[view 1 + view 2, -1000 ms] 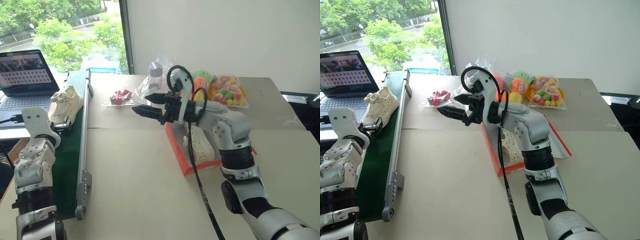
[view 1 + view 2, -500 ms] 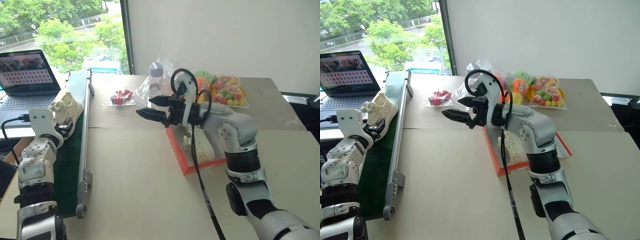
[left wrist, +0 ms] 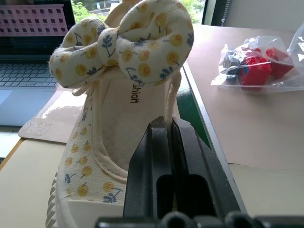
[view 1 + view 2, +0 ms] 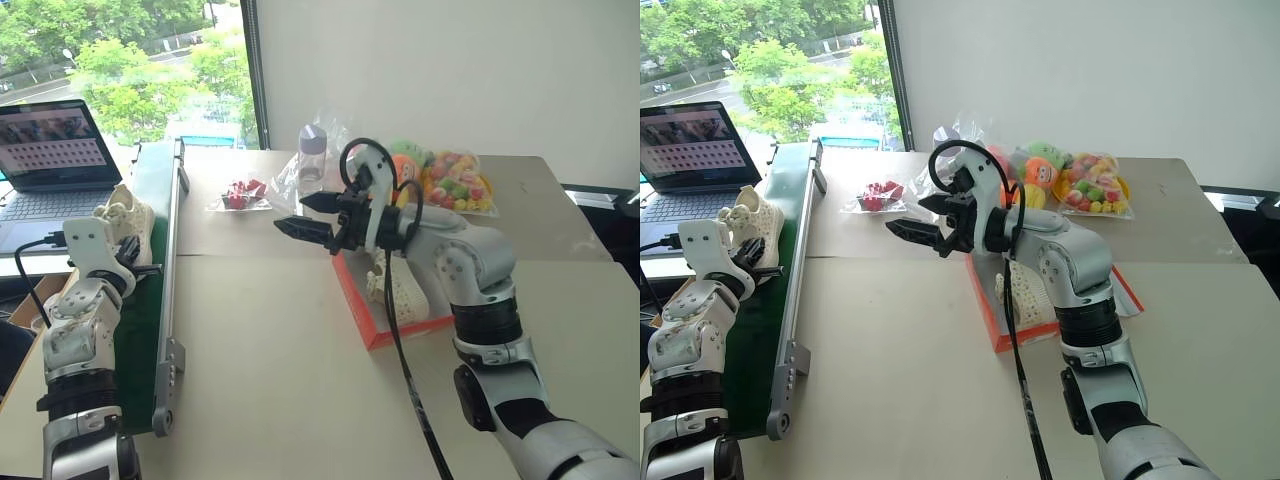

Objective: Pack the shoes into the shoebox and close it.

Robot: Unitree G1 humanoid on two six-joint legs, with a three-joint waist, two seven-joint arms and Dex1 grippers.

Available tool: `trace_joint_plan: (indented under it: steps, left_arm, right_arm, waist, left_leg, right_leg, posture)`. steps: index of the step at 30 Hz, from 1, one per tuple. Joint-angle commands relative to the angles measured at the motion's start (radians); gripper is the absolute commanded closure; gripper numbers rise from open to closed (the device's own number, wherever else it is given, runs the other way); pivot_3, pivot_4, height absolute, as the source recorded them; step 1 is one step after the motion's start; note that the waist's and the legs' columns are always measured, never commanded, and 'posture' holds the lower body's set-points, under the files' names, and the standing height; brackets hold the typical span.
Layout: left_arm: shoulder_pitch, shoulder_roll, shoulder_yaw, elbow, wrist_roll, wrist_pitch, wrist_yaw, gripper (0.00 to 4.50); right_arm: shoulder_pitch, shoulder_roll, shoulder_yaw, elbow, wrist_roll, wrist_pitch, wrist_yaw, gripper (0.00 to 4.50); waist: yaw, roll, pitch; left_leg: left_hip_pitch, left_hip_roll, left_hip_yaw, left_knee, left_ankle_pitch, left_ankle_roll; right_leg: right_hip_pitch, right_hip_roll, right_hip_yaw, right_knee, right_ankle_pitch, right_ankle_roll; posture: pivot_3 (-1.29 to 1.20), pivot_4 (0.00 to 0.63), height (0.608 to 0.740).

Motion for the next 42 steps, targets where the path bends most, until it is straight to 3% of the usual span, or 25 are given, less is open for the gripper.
trace_joint_plan:
  steps: [1,25,29,36,42]
  left_arm:
    - [-0.018,-0.002,0.0,0.0,0.013,0.007,0.028,4.46]
    - [-0.122,-0.062,-0.007,-0.321,-0.07,0.128,0.121,4.46]
    - [-0.141,-0.101,-0.054,-0.413,-0.135,0.187,0.081,4.46]
    - [-0.193,-0.179,-0.168,-0.547,-0.205,0.294,0.078,4.46]
    - [-0.276,-0.231,-0.234,-0.571,-0.238,0.341,0.077,4.46]
  right_arm:
    - [-0.022,-0.008,-0.005,-0.032,0.008,-0.018,0.0,0.0]
    - [-0.032,0.003,-0.025,-0.014,0.026,-0.01,-0.017,0.0]
    - [-0.088,0.077,-0.183,0.053,0.142,0.057,-0.104,0.0]
    - [-0.269,0.133,-0.468,0.359,0.23,0.098,-0.403,0.0]
    - [-0.315,0.138,-0.552,0.439,0.293,0.129,-0.488,0.0]
  waist:
    - [0.0,0.0,0.0]
    - [-0.003,0.0,0.0]
    - [-0.001,-0.001,0.0]
    - [0.002,-0.001,0.0]
    - [-0.006,-0.001,0.001]
  left_leg:
    - [0.0,0.0,0.0,0.0,0.0,0.0]
    - [-0.001,0.001,0.0,-0.001,0.002,0.007]
    - [-0.001,0.001,0.0,0.0,0.003,0.007]
    - [-0.002,0.0,0.0,0.0,0.003,0.007]
    - [-0.003,0.0,0.0,-0.001,0.003,0.008]
  right_leg:
    - [0.0,0.0,0.0,0.0,0.0,0.0]
    - [-0.001,0.002,0.001,-0.002,0.0,0.0]
    - [-0.001,0.003,0.002,-0.002,0.0,0.0]
    - [0.0,0.003,0.003,-0.002,0.001,0.0]
    - [-0.001,0.005,0.004,-0.002,0.0,0.0]
  posture:
    - [0.0,0.15,0.74]
    - [0.0,0.15,0.74]
    - [0.0,0.15,0.74]
    - [0.0,0.15,0.74]
    - [0.0,0.15,0.74]
